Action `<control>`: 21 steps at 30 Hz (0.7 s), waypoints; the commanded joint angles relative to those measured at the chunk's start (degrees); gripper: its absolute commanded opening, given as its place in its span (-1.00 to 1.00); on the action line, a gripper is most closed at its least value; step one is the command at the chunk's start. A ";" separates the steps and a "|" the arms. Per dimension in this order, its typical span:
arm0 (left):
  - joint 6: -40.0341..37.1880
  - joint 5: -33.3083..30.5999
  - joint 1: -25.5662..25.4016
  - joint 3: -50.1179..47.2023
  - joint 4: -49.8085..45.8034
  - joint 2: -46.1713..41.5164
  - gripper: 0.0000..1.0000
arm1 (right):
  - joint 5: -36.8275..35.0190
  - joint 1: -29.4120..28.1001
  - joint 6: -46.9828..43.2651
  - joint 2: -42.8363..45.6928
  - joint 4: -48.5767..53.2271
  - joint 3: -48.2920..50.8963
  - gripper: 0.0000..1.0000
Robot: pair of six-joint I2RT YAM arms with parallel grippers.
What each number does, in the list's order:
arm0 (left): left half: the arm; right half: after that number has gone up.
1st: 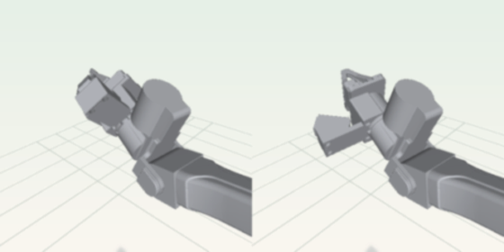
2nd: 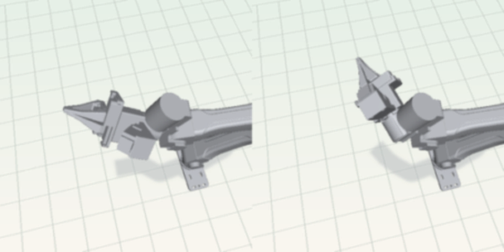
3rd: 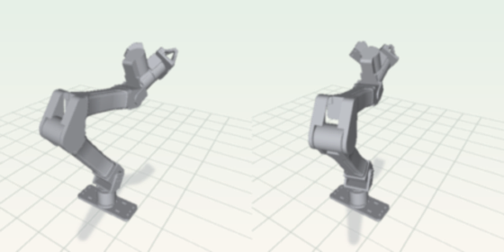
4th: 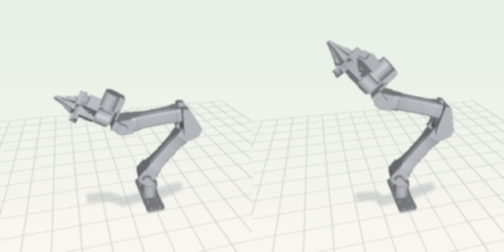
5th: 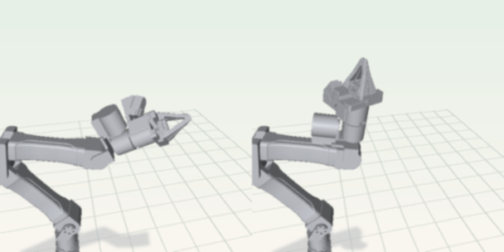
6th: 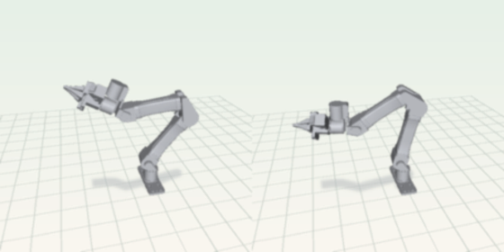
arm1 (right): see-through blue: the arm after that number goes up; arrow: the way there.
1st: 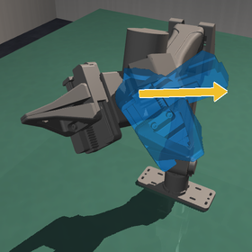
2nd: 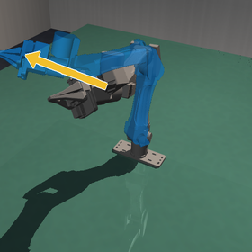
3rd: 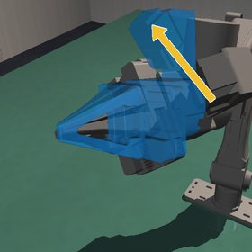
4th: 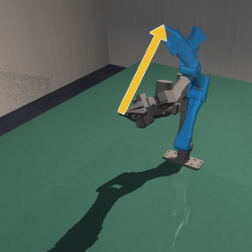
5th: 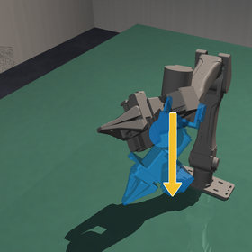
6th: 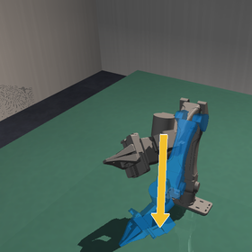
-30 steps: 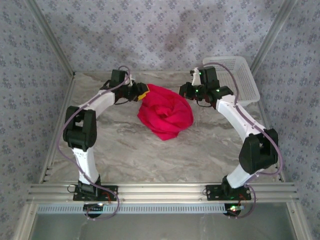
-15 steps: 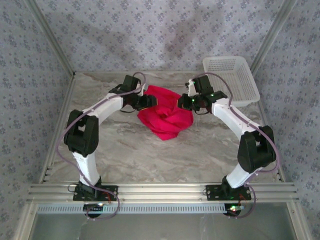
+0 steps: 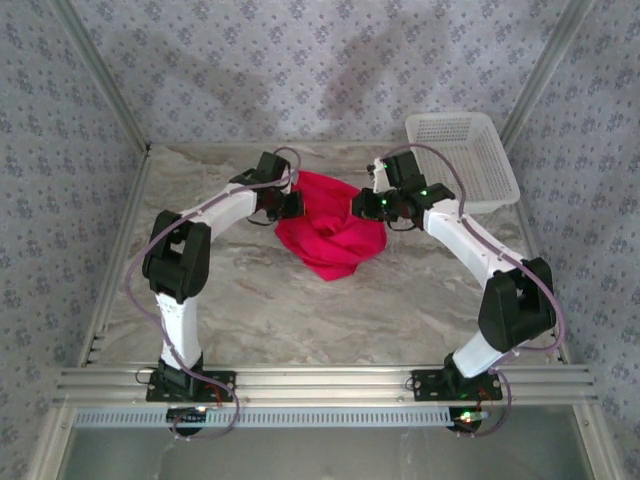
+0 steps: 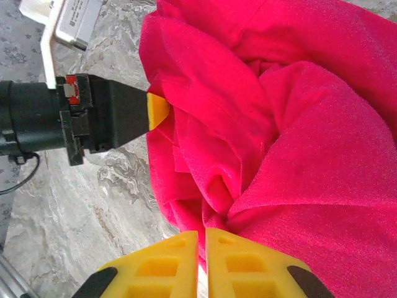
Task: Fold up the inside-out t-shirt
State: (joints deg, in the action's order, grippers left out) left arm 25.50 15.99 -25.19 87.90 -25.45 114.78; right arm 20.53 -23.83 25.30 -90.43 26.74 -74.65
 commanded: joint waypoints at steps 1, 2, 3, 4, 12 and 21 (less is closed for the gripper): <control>-0.54 -0.84 -0.64 6.24 -4.28 -1.90 -1.00 | -2.88 -1.53 -1.80 -0.24 1.64 -0.23 -0.72; -1.13 -1.46 -0.97 8.22 -6.41 -2.51 -1.00 | -3.19 -1.82 -1.94 -0.49 1.73 -0.36 -0.72; -1.64 -2.33 -1.36 9.89 -8.53 -3.04 -1.00 | -3.41 -2.11 -2.02 -0.74 1.90 -0.51 -0.71; -2.12 -3.01 -1.67 11.67 -10.55 -3.47 -1.00 | -3.57 -2.22 -2.17 -0.88 2.13 -0.71 -0.71; -1.25 1.55 -4.10 22.49 -18.67 -6.12 -0.99 | -5.07 -2.16 -3.05 0.27 3.69 -1.03 -0.71; 5.97 9.90 -4.78 21.12 -10.51 -7.03 -0.98 | -0.45 -5.12 -0.56 3.52 -7.14 3.20 -0.07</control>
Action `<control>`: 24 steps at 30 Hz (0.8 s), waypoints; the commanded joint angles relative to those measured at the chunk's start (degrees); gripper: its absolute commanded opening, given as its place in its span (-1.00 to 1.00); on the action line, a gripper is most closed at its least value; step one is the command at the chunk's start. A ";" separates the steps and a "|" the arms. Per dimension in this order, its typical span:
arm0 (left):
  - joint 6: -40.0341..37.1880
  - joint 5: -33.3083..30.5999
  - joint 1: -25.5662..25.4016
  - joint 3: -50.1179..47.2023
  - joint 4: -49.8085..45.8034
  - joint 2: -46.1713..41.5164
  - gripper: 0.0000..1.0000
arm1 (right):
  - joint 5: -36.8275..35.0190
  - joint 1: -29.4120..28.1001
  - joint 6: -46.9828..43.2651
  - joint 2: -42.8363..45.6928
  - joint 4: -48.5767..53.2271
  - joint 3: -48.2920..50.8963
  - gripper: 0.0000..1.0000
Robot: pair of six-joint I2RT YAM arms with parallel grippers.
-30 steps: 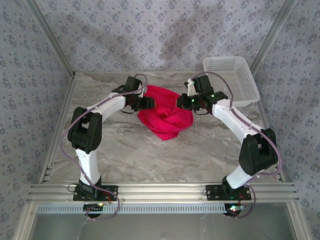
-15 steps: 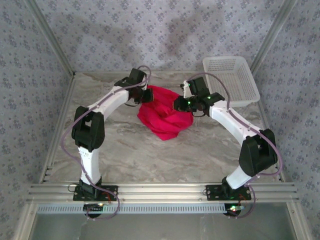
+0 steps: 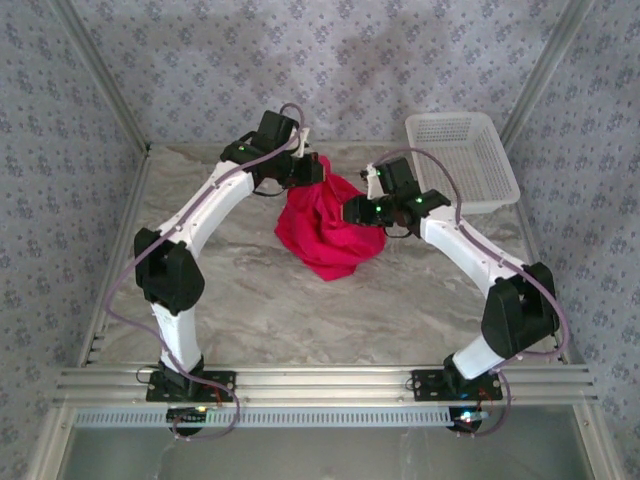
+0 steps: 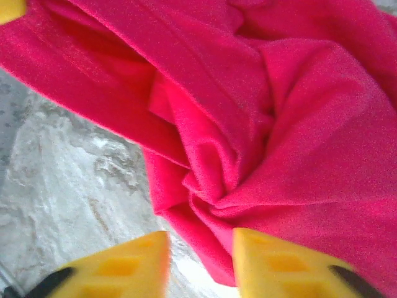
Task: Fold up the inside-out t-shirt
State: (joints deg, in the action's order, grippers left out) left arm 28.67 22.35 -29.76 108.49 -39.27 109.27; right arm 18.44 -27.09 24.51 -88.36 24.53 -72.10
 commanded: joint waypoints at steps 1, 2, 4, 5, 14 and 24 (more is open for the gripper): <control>3.26 3.56 -0.22 0.58 3.56 -1.39 -0.98 | 1.26 -2.68 0.19 1.20 -6.20 0.71 0.00; 3.60 3.55 -0.26 0.61 3.67 -1.29 -0.98 | 0.94 -3.32 0.29 0.93 -7.39 0.81 0.05; 3.92 3.41 -0.21 1.15 3.43 -0.92 -0.98 | -0.29 -4.84 0.34 -0.04 -10.27 1.14 0.13; 4.01 3.33 -0.21 1.56 3.17 -0.59 -0.98 | -1.09 -5.49 -0.02 -0.49 -11.43 1.30 0.15; 6.47 4.70 1.41 2.96 3.12 0.73 -0.95 | -14.02 -10.93 -5.45 -8.45 -21.64 1.56 0.16; 7.19 5.55 2.68 1.87 3.87 0.06 -0.94 | -24.98 -15.01 -11.09 -11.27 -22.51 -0.24 0.12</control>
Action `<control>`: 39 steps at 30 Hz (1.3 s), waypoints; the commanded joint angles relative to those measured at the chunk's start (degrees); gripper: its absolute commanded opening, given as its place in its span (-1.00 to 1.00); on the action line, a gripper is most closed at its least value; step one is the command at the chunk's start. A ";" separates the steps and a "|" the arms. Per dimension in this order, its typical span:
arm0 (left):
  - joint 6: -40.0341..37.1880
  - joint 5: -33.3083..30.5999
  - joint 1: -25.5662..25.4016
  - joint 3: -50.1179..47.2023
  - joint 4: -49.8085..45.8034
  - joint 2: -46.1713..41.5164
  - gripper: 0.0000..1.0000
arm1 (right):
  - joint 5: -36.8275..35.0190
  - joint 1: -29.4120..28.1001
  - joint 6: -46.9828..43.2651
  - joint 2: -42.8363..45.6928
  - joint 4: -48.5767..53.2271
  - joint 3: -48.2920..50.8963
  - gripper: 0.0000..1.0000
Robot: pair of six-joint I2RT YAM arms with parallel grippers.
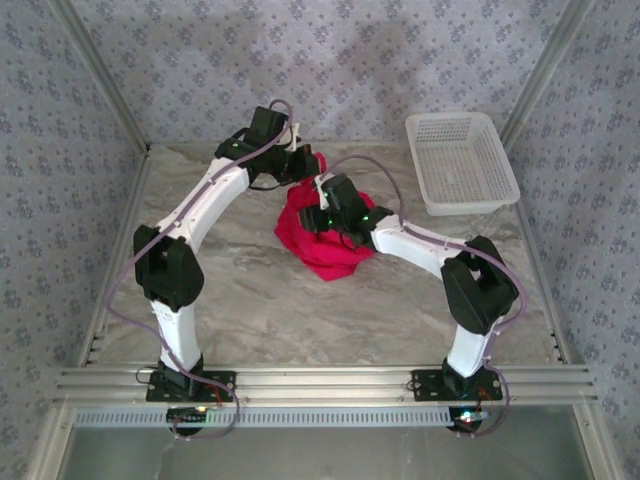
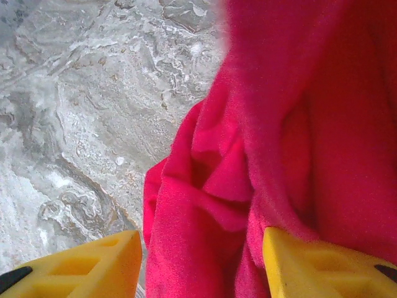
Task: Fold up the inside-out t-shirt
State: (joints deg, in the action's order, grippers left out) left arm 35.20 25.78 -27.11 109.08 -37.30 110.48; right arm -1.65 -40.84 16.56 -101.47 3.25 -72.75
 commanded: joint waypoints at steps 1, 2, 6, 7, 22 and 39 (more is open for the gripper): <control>0.82 2.13 0.24 0.99 2.30 -1.15 -0.94 | -5.81 -1.51 -3.28 2.66 -1.92 1.56 0.12; 0.99 2.22 0.22 0.88 2.50 -1.06 -0.94 | -6.33 -1.58 -3.33 3.14 -2.49 2.32 0.13; 1.25 2.51 0.39 0.87 2.84 -0.63 -0.94 | -10.48 -2.14 -3.56 4.23 -5.79 6.32 0.12; 1.34 2.51 0.46 0.85 2.87 -0.63 -0.94 | -11.63 -2.22 -3.55 4.33 -6.87 7.17 0.12; 4.04 3.16 1.81 -2.67 5.77 -2.50 -0.89 | -16.98 -1.52 -2.52 -3.12 -11.70 0.81 -0.75; 7.73 3.27 7.86 -22.32 19.61 -9.36 -0.02 | 5.24 10.52 14.97 23.07 9.03 -2.70 -1.00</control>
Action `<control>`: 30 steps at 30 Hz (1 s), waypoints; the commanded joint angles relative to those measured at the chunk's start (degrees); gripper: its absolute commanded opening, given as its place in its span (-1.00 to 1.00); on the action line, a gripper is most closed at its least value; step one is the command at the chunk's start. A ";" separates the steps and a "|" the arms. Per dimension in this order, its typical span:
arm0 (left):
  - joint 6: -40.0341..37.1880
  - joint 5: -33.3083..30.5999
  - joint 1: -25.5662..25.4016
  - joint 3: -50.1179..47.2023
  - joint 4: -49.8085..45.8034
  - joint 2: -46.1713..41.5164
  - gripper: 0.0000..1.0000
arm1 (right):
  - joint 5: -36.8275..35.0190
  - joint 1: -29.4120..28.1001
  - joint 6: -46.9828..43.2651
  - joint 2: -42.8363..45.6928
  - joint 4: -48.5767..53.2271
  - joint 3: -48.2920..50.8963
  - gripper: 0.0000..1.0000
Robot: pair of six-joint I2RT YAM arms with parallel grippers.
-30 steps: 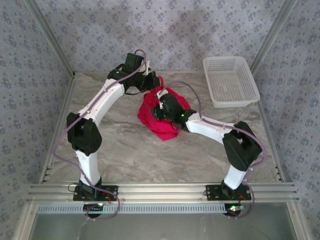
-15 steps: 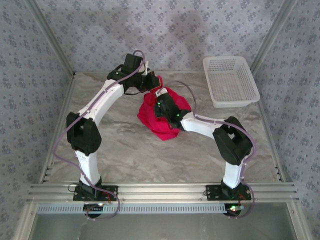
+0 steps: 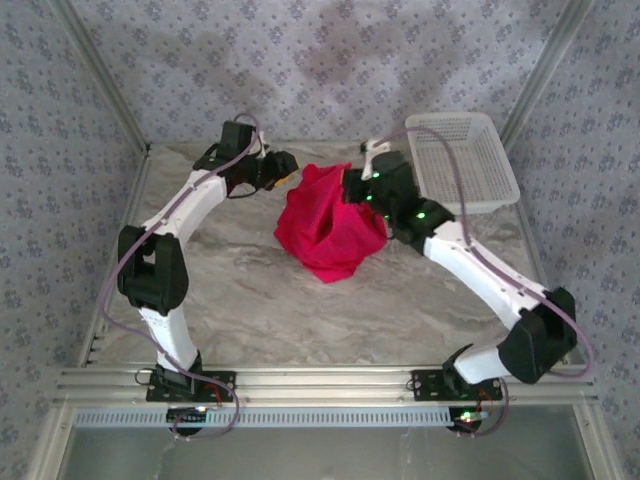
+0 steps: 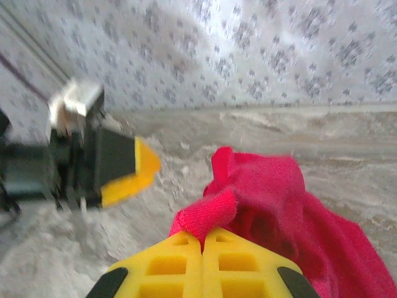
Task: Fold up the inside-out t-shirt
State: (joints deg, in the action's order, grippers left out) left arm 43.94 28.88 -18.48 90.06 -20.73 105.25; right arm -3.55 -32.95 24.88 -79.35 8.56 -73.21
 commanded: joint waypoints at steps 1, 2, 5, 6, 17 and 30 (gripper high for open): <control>-1.65 0.29 -1.30 -5.83 3.77 -5.58 0.03 | 8.69 3.94 7.70 1.01 4.34 -3.17 -1.00; -2.37 0.50 -1.91 -8.89 4.88 -7.22 0.08 | 9.75 5.00 8.65 0.84 5.13 -4.15 -1.00; -4.24 1.16 -4.31 -18.12 8.87 -11.90 0.20 | 11.10 6.98 10.43 -0.41 8.67 -7.96 -1.00; -4.75 1.13 -5.07 -20.81 9.99 -13.19 0.26 | 11.13 7.15 10.58 -0.96 10.06 -9.13 -1.00; -9.58 -2.46 -12.26 -34.75 30.57 -10.48 0.56 | 12.34 8.27 10.71 -2.88 15.15 -15.13 -1.00; -20.94 -6.71 -3.09 -12.39 9.05 -11.49 -1.00 | 17.00 17.72 7.39 -2.75 24.75 -26.26 -1.00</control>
State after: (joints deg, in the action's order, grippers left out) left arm 30.92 25.71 -24.95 68.88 -2.02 101.14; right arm 10.94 -18.44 33.63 -82.70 32.01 -93.95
